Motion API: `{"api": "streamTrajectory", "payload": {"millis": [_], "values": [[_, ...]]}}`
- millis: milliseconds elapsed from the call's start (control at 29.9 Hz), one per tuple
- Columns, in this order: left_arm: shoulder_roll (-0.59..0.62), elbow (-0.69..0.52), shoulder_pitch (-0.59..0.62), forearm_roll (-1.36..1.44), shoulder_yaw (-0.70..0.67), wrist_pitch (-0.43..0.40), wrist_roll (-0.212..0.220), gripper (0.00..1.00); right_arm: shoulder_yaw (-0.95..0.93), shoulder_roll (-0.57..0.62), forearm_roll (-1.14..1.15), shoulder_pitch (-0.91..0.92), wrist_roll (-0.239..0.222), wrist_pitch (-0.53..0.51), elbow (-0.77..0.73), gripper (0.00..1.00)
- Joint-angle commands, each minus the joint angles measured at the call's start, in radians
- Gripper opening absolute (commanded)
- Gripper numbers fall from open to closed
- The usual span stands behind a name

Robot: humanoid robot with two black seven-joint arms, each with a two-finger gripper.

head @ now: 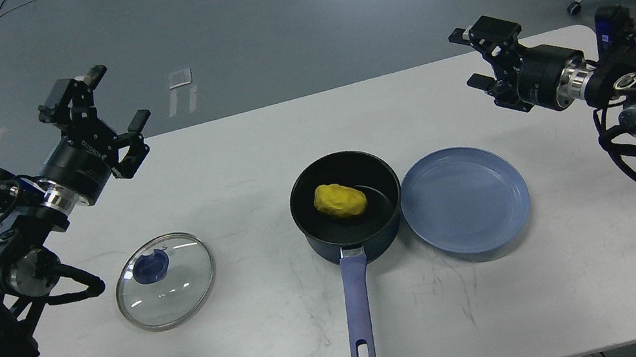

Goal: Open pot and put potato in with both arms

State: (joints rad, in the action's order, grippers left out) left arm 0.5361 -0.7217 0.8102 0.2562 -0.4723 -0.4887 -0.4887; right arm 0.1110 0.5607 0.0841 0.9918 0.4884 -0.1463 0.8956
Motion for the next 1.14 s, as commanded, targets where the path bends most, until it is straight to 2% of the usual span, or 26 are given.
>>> {"api": "streamTrajectory", "payload": {"millis": [0,167,401,602,836,1103], "values": [[-0.004,0.001,-0.002,0.0,0.003,0.0,0.0,0.98,-0.198,-0.012,-0.033,-0.134,0.0,-0.004,-0.023,0.98],[-0.005,0.001,-0.003,0.0,0.004,0.0,0.0,0.98,-0.298,-0.024,-0.093,-0.197,0.0,-0.015,-0.052,0.98],[-0.056,0.01,-0.009,-0.002,-0.003,0.0,0.0,0.98,-0.341,-0.027,-0.135,-0.225,0.0,-0.171,-0.106,0.99],[-0.091,0.016,-0.011,-0.002,-0.005,0.0,0.0,0.98,-0.341,-0.042,-0.136,-0.223,0.0,-0.26,-0.155,1.0],[-0.11,0.016,-0.017,-0.002,0.001,0.0,0.0,0.98,-0.341,-0.053,-0.132,-0.225,0.0,-0.311,-0.17,1.0],[-0.13,0.018,-0.017,0.0,0.006,0.0,0.0,0.98,-0.34,-0.071,-0.126,-0.226,0.0,-0.306,-0.173,1.0]]}}
